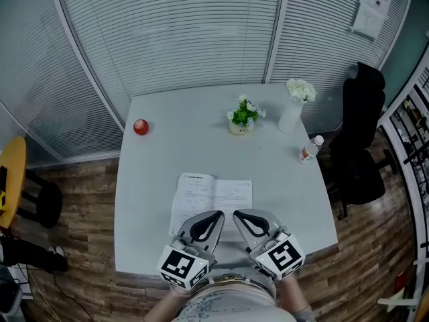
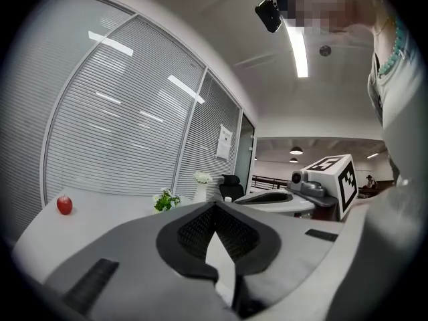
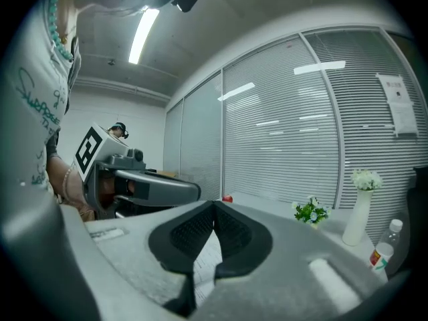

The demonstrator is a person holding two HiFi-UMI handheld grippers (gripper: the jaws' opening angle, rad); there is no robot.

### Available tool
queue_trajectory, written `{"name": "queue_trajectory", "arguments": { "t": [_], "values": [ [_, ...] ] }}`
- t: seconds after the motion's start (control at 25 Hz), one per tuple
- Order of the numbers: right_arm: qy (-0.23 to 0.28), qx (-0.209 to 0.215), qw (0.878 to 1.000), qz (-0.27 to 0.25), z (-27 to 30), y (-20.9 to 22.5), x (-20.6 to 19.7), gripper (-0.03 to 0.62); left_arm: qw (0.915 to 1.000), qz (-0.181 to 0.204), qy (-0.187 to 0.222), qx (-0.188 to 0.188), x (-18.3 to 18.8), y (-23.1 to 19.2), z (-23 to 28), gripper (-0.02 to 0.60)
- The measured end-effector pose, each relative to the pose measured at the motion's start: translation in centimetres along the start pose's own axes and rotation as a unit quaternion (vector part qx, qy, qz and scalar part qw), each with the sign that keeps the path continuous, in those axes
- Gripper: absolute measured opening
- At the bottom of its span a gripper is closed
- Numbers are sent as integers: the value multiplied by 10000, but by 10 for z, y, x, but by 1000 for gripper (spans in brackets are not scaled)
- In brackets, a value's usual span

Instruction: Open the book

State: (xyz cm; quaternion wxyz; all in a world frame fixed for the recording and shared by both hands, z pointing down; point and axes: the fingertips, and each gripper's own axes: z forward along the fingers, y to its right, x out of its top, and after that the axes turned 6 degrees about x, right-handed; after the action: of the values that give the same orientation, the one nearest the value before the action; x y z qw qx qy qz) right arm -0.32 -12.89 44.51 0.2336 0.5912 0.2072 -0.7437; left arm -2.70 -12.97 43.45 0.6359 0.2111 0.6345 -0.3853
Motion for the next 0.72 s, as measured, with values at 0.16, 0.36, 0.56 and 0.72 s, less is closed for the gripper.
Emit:
{"name": "queue_trajectory", "arguments": {
  "t": [0.16,0.36,0.56,0.72],
  "values": [
    [-41,47,9999,84,2,-2,2,5,10000,-26,-72,-1,-3,0,0,-2],
    [-74,11,10000,55,3,0,-2,3,9999,65,-93,-31,-4,0,0,-2],
    [-97,34,9999,35,3,-1,-4,4,9999,8,-131,-56,-8,0,0,-2],
    [-197,12,9998,54,1,-1,-9,3,9999,-6,-149,-75,-8,2,0,-2]
  ]
}}
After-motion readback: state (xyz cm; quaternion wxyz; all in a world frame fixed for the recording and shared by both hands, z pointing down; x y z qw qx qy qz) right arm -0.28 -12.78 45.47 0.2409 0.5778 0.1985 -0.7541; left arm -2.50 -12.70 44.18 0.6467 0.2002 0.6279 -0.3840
